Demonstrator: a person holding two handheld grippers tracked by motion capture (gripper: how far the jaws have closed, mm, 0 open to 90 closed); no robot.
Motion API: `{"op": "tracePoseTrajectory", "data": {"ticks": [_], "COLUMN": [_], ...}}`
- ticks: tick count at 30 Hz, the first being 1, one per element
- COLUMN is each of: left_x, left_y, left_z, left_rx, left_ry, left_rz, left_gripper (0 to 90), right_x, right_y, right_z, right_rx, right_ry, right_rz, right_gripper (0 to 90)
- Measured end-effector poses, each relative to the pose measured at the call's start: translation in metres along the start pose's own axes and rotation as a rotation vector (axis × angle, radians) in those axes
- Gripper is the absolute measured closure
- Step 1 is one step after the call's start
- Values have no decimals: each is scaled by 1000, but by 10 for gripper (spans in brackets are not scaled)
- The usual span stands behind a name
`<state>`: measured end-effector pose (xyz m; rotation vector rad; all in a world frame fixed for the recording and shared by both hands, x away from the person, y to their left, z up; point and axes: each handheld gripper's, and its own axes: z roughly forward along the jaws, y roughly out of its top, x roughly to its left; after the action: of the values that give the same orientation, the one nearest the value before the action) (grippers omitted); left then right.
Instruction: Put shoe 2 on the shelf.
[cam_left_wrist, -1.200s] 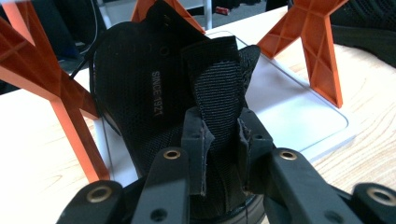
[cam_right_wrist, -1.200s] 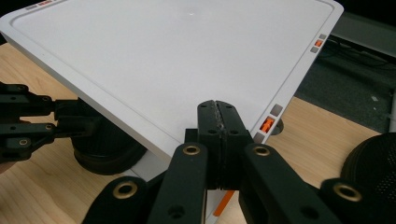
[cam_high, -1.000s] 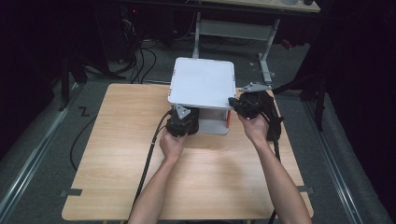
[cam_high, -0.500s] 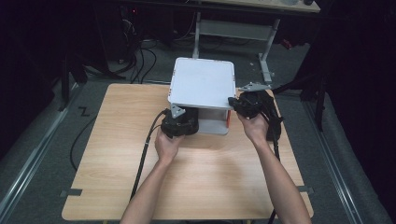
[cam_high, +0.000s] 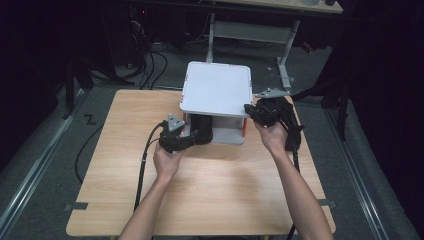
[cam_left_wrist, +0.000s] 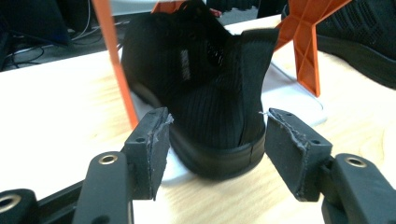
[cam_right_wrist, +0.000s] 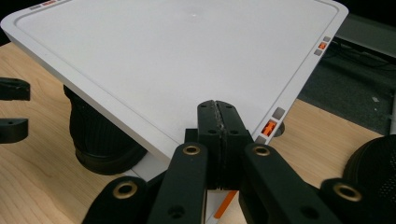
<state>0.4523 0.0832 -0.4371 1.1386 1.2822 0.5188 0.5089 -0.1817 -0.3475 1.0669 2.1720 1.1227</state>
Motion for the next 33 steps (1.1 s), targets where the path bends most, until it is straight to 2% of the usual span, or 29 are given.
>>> {"op": "tracePoseTrajectory", "data": {"ticks": [7,12,16,18,24,33], "left_x": [15,27,38,43,58,76], "left_y": [-1,-2,-7,-10,-20,-37], "left_z": [-21,-37,-49,-55,-64,-70], "left_rx": [4,7,22,26,44,81], "left_ry": [18,35,49,54,88,157], "left_rz": [-4,-31,-37,-55,-77,-44], "left_gripper": [401,398,392,392,389,385], "right_x": [0,1,1,0,2,4], "right_y": [0,-1,-2,-2,0,0], "right_z": [0,0,0,0,0,0], "right_rx": [-3,-9,-13,-11,-2,0], "right_ry": [-2,-4,-4,0,-16,-30], "right_rz": [-7,-6,-8,-6,-24,-25], "right_gripper": [897,897,896,895,890,870]}}
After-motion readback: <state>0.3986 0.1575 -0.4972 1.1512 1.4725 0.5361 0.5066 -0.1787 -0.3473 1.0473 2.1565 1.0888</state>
